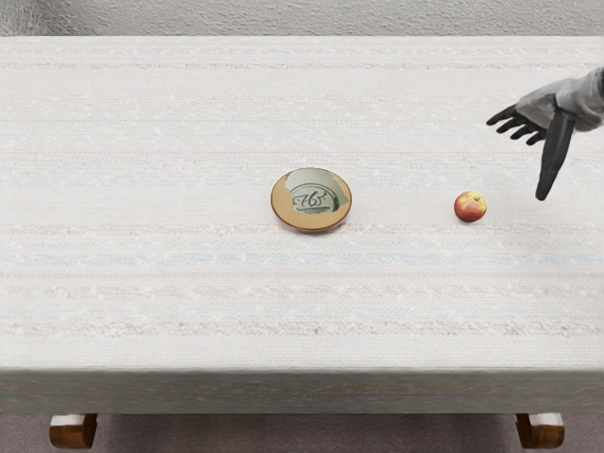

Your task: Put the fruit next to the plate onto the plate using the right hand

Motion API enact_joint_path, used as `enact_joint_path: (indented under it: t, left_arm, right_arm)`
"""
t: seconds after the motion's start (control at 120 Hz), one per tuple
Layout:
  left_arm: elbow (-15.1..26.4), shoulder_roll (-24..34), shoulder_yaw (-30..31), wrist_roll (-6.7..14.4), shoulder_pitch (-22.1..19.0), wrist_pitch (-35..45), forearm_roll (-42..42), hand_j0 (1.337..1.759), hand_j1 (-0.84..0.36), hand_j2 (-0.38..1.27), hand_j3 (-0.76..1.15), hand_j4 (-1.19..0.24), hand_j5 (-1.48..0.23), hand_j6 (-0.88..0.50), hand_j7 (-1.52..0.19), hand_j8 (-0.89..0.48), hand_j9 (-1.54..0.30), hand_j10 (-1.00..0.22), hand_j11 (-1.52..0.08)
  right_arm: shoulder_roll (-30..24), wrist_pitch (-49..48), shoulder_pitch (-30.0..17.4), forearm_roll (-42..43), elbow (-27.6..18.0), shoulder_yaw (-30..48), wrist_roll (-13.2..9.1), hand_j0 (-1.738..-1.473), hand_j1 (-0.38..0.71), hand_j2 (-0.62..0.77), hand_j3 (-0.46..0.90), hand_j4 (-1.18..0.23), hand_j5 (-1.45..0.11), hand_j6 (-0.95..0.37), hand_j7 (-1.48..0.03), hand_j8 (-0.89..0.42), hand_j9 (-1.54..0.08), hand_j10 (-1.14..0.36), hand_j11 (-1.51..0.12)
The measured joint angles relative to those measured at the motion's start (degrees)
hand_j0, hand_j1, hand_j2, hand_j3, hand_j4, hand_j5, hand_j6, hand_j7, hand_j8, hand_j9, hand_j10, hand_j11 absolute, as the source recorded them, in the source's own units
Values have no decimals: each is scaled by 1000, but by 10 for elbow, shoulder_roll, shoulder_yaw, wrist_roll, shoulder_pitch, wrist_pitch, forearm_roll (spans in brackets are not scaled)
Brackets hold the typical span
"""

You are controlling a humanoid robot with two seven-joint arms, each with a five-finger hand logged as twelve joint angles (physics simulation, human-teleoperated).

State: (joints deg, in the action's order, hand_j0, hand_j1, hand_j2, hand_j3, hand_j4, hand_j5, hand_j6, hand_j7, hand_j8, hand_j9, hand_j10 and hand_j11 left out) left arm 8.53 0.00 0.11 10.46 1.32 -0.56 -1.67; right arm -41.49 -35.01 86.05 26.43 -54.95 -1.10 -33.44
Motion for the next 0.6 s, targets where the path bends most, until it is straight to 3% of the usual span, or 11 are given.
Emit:
enact_joint_path:
  t: [0.283,0.458,0.6]
  left_arm:
    - [0,0,0,0,0,0,0,1658,349,0,0,0,0,-1,0,-1,0,0,0]
    - [0,0,0,0,0,0,0,1658,349,0,0,0,0,-1,0,-1,0,0,0]
    - [0,0,0,0,0,0,0,1658,349,0,0,0,0,-1,0,-1,0,0,0]
  right_arm:
    - [36,0,9,-17,-9,54,-14,-1658,-349,0,0,-3,0,-4,0,-3,0,-2,0]
    - [19,13,-1,89,-182,73,-15,-1658,-349,0,0,-3,0,-4,0,-3,0,-2,0]
    - [12,83,-50,195,-233,74,-16,-1658,-349,0,0,-3,0,-4,0,-3,0,-2,0]
